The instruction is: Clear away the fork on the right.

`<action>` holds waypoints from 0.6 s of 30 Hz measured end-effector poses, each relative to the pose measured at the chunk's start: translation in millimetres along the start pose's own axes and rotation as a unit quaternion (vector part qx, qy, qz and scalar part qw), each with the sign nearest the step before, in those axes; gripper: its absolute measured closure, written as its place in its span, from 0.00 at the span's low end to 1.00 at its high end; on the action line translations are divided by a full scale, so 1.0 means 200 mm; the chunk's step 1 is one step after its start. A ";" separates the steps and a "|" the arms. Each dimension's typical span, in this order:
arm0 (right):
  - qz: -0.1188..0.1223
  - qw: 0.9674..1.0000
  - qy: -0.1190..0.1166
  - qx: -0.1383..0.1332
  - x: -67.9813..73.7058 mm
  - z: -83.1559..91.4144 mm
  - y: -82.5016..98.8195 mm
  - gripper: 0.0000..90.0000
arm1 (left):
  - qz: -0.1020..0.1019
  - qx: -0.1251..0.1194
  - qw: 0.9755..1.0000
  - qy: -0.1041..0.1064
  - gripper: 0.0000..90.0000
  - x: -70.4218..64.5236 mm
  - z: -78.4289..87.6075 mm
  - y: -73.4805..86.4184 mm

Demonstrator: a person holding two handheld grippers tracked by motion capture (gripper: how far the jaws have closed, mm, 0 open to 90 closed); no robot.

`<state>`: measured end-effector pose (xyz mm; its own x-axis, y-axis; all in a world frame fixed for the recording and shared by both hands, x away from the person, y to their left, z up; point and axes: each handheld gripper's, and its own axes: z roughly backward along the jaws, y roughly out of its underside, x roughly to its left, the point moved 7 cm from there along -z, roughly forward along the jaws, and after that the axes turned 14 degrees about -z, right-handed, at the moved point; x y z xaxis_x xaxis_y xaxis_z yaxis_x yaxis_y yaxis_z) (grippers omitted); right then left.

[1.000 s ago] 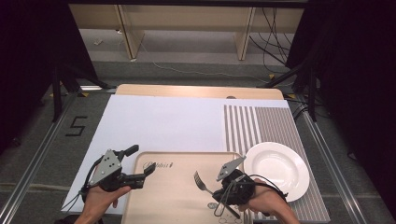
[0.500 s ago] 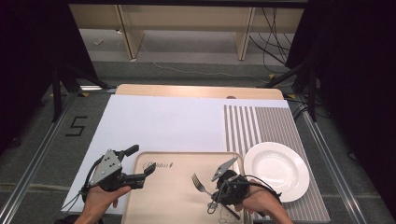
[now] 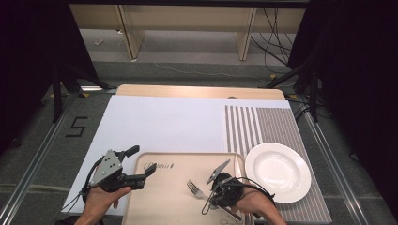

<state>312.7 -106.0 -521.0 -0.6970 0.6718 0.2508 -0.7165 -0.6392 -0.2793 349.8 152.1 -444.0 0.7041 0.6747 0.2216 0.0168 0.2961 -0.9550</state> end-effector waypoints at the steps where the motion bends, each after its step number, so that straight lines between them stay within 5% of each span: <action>1: 0.000 1.000 0.000 0.000 0.00 0.00 0.00 0.94 | 0.000 0.000 1.000 0.000 0.18 0.00 0.00 0.00; 3: 0.002 1.000 0.005 0.002 0.00 -0.01 0.00 0.93 | 0.000 0.000 1.000 0.000 0.18 0.00 0.00 0.00; 10: 0.012 1.000 -0.014 -0.022 0.04 0.01 -0.02 0.61 | -0.001 0.000 1.000 0.000 0.18 0.00 0.00 0.00; 16: 0.038 0.998 -0.024 -0.034 0.12 -0.01 -0.04 0.63 | -0.001 -0.001 1.000 0.000 0.18 0.00 0.00 0.00; 18: 0.051 0.998 -0.006 -0.034 0.14 -0.03 -0.05 0.74 | -0.002 0.000 1.000 0.000 0.18 0.00 0.00 0.00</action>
<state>300.4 -79.3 -517.9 -0.7673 0.5992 0.2287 -0.6381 -0.6772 -0.3665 349.5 152.3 -443.6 0.7042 0.6734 0.2248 0.0197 0.2981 -0.9543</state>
